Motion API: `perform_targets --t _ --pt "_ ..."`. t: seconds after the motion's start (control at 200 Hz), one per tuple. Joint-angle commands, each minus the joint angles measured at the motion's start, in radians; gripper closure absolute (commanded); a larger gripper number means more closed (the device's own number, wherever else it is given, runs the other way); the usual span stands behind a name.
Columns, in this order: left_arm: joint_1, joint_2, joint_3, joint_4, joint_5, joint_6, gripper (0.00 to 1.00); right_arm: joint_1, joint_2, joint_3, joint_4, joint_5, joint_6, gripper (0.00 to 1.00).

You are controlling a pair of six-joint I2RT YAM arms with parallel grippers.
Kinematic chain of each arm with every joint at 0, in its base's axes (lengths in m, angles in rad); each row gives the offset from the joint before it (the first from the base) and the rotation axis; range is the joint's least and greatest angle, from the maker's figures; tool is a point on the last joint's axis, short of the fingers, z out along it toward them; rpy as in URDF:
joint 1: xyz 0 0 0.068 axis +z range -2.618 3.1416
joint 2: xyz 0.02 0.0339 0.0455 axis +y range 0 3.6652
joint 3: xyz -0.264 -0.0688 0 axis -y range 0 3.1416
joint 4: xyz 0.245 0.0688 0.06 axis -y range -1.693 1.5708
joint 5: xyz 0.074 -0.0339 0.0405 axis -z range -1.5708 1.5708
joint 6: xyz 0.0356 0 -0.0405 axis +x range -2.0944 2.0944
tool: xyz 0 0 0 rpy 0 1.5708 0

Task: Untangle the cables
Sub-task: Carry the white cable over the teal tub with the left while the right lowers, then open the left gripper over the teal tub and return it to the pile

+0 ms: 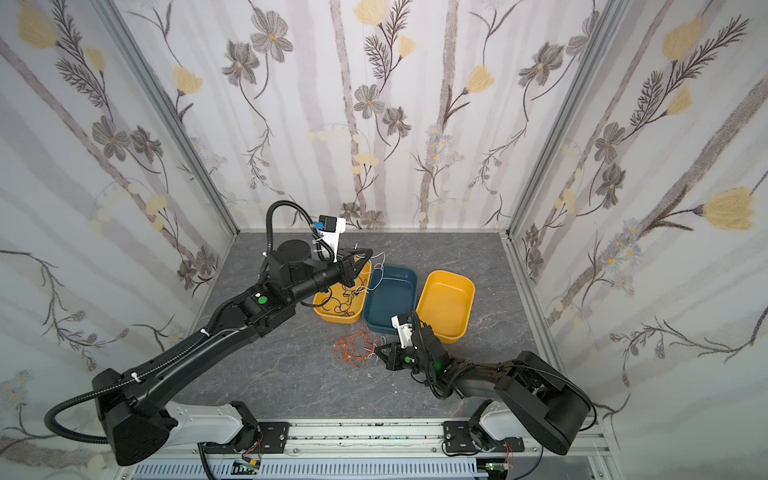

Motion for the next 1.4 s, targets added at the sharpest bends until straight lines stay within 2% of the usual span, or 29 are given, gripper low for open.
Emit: perform_targets --t 0.0,0.3,0.47,0.57,0.819,1.064,1.249,1.314,1.399 --pt "0.006 0.057 0.043 0.019 0.019 0.002 1.00 0.001 -0.025 -0.014 0.019 0.017 0.007 0.92" --pt "0.023 0.324 0.157 0.019 0.018 -0.042 1.00 0.004 -0.105 -0.074 0.009 0.034 0.030 0.91" --pt "0.029 0.438 0.157 0.018 -0.008 -0.104 1.00 0.004 -0.185 -0.084 -0.059 0.062 0.017 0.91" --pt "0.025 0.478 0.144 0.005 -0.027 -0.147 1.00 0.004 -0.228 -0.086 -0.108 0.090 0.006 0.91" --pt "-0.006 0.519 0.133 -0.152 -0.183 -0.186 1.00 0.001 -0.266 -0.084 -0.150 0.122 -0.005 0.91" --pt "-0.045 0.608 0.173 -0.249 -0.210 -0.236 1.00 0.001 -0.260 -0.077 -0.148 0.119 -0.004 0.91" --pt "-0.048 0.672 0.175 -0.278 -0.218 -0.324 1.00 0.001 -0.268 -0.078 -0.154 0.122 -0.003 0.91" --pt "-0.046 0.681 0.205 -0.285 -0.217 -0.353 0.89 0.001 -0.273 -0.081 -0.159 0.123 -0.003 0.90" --pt "-0.044 0.677 0.204 -0.295 -0.229 -0.375 0.70 0.001 -0.288 -0.086 -0.170 0.129 -0.004 0.90"
